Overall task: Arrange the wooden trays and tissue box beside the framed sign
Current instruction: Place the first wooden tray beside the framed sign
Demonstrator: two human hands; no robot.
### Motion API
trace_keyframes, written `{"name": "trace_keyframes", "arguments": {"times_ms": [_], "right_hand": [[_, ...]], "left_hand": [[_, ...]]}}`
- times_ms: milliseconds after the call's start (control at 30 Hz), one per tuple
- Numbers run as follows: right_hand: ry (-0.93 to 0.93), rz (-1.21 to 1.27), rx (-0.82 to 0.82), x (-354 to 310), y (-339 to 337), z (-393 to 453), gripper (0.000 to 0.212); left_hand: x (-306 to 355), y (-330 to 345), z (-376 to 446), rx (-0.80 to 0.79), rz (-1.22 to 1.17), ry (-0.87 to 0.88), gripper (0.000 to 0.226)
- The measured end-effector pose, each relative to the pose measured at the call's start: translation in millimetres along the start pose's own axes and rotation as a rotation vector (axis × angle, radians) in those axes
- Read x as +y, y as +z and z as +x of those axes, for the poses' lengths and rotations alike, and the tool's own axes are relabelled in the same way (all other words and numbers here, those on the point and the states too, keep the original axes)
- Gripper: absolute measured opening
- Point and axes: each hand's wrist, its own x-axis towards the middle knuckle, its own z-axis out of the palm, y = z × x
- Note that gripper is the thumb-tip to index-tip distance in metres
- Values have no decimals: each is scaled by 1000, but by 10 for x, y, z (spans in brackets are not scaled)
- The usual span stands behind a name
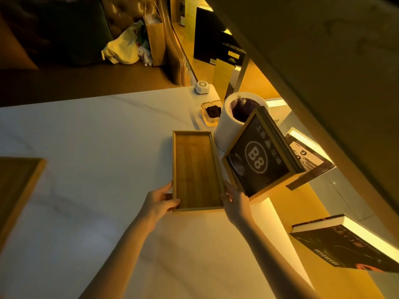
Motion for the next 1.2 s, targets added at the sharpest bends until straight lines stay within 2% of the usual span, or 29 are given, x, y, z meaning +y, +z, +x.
{"name": "trace_keyframes", "arguments": {"times_ms": [167,300,500,667,833,933,1033,1133,1200], "right_hand": [[15,-2,43,42,75,20,39],[-30,-98,112,53,121,62,36],[-6,-292,37,119,181,85,41],[-2,-343,6,175,199,108,41],[-104,-368,62,205,188,-13,40],[-236,-439,102,191,241,-250,43],[-220,-527,4,228,326,-509,54],[-169,-537,-125,386,397,-590,59],[-172,-533,-134,427,402,-598,57]], "left_hand": [[-17,32,98,2,28,-17,64],[-41,82,173,6,85,14,60],[-130,217,244,185,500,181,56],[-217,328,302,223,590,198,58],[-286,361,254,268,578,262,54],[-357,362,170,334,719,377,50],[-462,326,130,356,947,464,48],[-533,310,109,273,992,423,48],[-552,328,105,238,991,424,51]]}}
